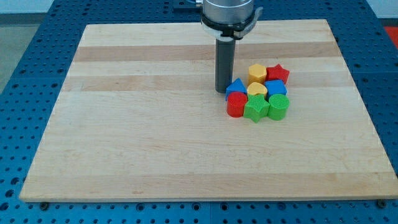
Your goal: Push the red star and yellow hexagon into the group of blocks
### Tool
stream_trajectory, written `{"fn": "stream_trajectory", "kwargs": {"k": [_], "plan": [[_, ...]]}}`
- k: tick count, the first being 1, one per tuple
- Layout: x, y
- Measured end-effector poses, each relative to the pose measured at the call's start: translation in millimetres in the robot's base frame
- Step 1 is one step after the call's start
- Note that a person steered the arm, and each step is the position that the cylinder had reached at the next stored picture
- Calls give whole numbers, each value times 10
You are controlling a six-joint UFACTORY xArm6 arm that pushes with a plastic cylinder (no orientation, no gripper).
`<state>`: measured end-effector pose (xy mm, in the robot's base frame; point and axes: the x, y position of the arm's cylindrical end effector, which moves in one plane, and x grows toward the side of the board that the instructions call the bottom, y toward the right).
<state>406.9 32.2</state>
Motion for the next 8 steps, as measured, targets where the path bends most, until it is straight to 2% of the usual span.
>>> {"fn": "stream_trajectory", "kwargs": {"k": [2, 3, 4, 5, 6, 8], "plan": [[-12, -254], [-384, -232], [-826, 162], [-951, 785], [-870, 1347], [-496, 1418]]}}
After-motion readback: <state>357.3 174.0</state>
